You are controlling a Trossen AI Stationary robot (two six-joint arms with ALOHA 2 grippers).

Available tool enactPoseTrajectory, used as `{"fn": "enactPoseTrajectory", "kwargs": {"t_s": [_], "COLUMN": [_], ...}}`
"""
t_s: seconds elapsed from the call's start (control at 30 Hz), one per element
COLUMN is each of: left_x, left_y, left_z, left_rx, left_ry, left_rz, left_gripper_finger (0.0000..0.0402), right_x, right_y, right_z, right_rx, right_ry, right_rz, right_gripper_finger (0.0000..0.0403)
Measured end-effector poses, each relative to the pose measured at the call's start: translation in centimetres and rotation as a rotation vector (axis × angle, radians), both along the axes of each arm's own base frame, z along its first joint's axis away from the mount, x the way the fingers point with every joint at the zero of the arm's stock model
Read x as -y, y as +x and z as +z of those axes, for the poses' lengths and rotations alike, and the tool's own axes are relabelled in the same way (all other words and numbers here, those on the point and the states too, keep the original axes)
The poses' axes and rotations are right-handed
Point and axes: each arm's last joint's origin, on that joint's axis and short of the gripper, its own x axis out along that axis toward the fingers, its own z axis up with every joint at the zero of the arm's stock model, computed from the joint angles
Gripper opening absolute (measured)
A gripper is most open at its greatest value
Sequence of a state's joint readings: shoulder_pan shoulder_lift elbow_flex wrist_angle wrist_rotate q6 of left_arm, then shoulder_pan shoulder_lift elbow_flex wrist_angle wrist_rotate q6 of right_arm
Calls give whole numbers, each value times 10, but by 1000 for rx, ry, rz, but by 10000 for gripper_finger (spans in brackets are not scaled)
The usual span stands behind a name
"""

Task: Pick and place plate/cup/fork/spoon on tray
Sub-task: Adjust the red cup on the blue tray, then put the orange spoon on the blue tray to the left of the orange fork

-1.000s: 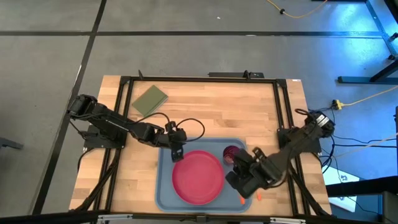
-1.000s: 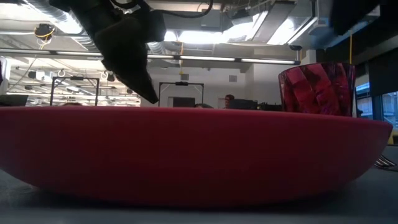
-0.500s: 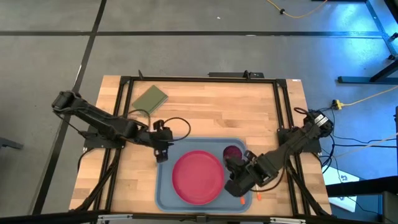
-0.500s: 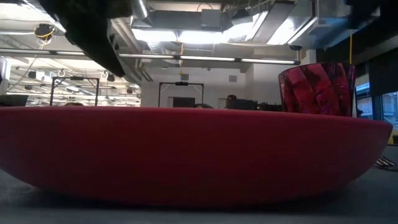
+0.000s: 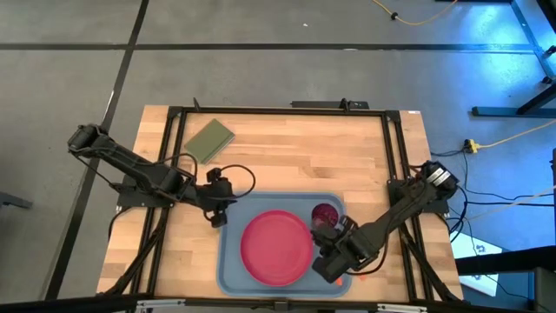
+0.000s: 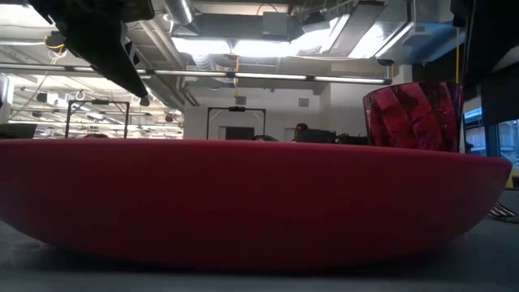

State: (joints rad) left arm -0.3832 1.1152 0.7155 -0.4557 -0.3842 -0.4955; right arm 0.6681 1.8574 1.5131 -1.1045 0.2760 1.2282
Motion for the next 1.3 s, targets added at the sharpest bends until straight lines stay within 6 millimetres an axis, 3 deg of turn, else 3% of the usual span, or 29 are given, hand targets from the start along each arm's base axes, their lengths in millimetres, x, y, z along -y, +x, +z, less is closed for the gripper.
{"fn": "enactPoseTrajectory", "kwargs": {"t_s": [0.9, 1.1, 1.3], "left_x": [0, 0, 0], "left_y": [0, 0, 0], "left_z": [0, 0, 0], "left_rx": [1, 1, 1], "left_ry": [-1, -1, -2], "left_rz": [1, 1, 2], "left_gripper_finger": [54, 54, 54], "right_x": [42, 39, 16], "right_y": [15, 16, 10], "right_z": [0, 2, 23], "right_rx": [-62, -88, -50], "right_ry": [-134, -60, 61], "right_rz": [-65, -70, -155], "right_gripper_finger": [101, 101, 101]}}
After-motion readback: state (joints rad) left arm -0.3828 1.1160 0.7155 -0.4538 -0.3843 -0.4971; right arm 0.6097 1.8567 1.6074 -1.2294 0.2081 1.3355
